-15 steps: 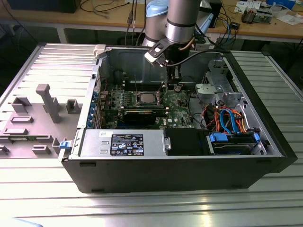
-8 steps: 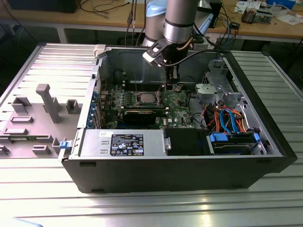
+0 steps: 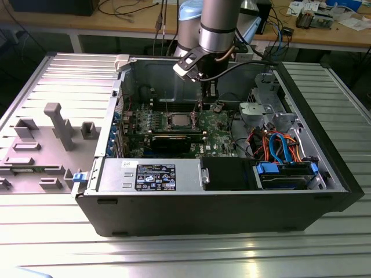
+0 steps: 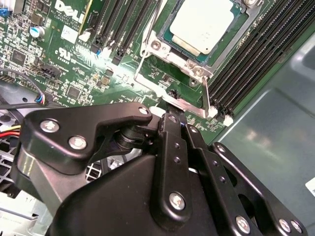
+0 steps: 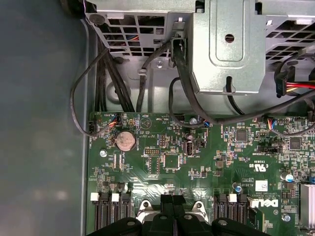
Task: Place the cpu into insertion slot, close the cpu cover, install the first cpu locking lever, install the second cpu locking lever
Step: 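Close the cpu cover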
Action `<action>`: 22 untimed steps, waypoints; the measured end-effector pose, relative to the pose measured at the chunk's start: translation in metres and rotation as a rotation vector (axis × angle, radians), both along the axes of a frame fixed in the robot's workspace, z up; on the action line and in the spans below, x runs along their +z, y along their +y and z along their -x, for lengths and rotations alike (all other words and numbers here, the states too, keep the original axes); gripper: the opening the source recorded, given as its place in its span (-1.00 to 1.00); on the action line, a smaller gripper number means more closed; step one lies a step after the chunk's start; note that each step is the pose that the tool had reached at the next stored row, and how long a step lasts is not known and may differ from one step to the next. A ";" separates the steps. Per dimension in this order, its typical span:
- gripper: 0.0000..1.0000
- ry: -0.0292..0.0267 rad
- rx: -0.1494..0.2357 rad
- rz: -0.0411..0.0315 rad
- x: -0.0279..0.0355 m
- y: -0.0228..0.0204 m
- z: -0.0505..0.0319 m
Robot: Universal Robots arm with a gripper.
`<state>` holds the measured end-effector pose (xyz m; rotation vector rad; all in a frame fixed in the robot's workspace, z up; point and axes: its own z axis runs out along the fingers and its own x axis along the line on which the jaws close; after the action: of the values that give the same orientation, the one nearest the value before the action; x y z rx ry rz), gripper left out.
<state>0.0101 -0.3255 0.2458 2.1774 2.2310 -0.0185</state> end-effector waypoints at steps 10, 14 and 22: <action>-0.79 0.0000 0.000 0.0000 0.0000 0.0000 0.0028; -0.79 0.0000 0.000 0.0000 0.0000 0.0000 0.0060; -0.79 0.0000 0.000 0.0000 0.0000 0.0000 0.0091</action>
<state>0.0010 -0.3254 0.2458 2.1774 2.2310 -0.0185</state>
